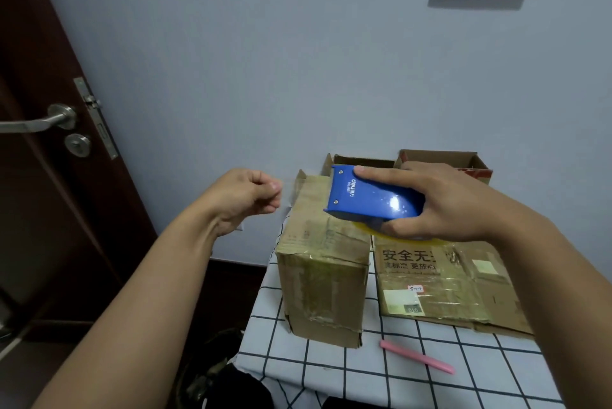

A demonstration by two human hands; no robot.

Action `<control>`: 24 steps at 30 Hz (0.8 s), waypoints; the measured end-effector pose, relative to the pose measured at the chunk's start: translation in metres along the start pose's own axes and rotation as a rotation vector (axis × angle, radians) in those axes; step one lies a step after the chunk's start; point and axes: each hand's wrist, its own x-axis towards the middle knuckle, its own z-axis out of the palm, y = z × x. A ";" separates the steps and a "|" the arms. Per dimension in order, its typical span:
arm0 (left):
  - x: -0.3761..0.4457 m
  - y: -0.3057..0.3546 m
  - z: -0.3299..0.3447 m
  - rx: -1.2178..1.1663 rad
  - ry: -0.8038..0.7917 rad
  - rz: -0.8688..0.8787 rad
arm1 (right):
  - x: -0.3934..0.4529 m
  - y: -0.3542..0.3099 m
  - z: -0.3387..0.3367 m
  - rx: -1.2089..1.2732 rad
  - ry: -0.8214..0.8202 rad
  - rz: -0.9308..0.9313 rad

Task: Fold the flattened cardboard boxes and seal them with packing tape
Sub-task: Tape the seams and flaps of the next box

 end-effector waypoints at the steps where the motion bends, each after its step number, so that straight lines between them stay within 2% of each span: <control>1: 0.000 -0.003 -0.005 0.005 -0.003 -0.033 | -0.002 0.001 -0.002 -0.008 -0.040 0.014; 5: -0.002 -0.020 -0.001 0.027 -0.029 -0.143 | -0.001 0.000 0.002 0.065 -0.194 0.069; 9: -0.006 -0.034 0.012 0.048 0.024 -0.169 | 0.002 0.000 0.009 0.058 -0.285 0.128; 16: -0.010 -0.049 0.013 0.108 -0.002 -0.109 | -0.002 0.005 0.016 0.155 -0.348 0.169; 24: -0.005 -0.057 0.007 0.191 0.107 -0.046 | -0.009 0.012 0.011 0.177 -0.399 0.203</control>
